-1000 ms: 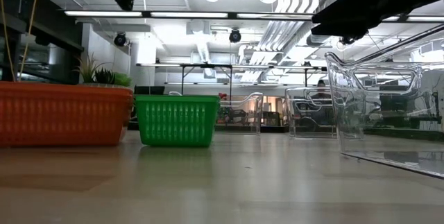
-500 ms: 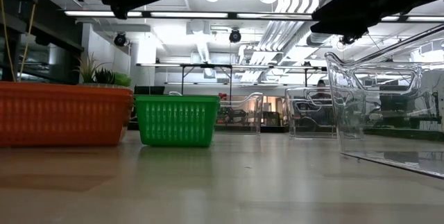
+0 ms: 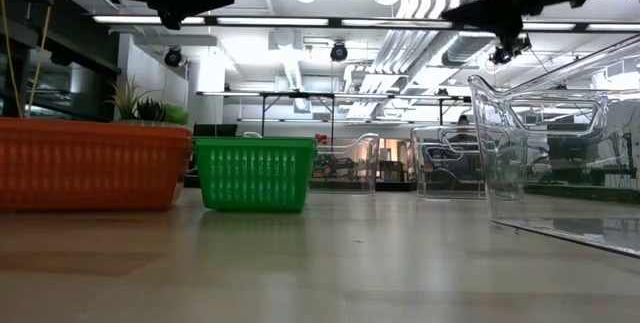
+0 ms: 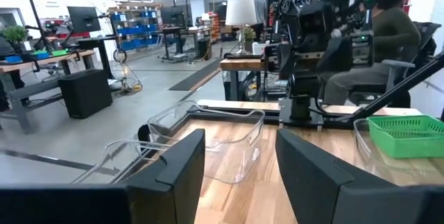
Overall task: Stack baskets by color
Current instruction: Stack the right green bin on top of the top green bin
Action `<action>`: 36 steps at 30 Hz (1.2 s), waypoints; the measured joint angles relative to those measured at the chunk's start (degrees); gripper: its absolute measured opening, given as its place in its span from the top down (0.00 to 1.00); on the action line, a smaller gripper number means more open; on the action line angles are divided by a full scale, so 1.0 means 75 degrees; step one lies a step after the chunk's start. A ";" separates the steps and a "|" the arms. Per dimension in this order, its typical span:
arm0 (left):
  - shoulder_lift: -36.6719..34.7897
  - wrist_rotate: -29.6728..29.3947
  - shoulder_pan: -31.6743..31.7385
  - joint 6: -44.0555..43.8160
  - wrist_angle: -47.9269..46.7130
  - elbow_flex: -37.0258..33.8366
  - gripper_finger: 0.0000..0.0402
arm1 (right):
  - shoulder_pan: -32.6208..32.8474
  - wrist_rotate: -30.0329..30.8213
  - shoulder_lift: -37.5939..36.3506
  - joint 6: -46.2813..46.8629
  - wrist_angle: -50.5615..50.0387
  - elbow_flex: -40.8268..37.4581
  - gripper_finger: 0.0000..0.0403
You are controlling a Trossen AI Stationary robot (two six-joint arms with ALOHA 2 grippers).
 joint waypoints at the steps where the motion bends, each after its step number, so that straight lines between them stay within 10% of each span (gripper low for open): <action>1: 0.0000 -0.0005 0.0000 0.0000 0.0000 0.0000 0.59 | 0.0000 -0.0138 -0.0003 0.0000 0.0194 0.0000 0.38; 8: 0.0003 0.0026 -0.0003 -0.0003 0.0000 0.0000 0.59 | 0.0065 -0.1203 0.0000 0.0454 0.0099 0.0298 0.38; 14: 0.0003 0.0132 -0.0003 -0.0003 -0.0032 0.0000 0.59 | 0.0726 -0.1495 0.0122 0.1278 -0.3684 0.1993 0.38; 23: 0.0003 0.0134 -0.0003 -0.0004 -0.0030 0.0000 0.59 | 0.2234 -0.2303 0.1003 0.4980 -0.8806 0.3879 0.38; 36: 0.0003 0.0134 -0.0003 -0.0006 -0.0027 0.0001 0.59 | 0.4392 -0.4397 0.2087 0.9391 -1.0658 0.3998 0.38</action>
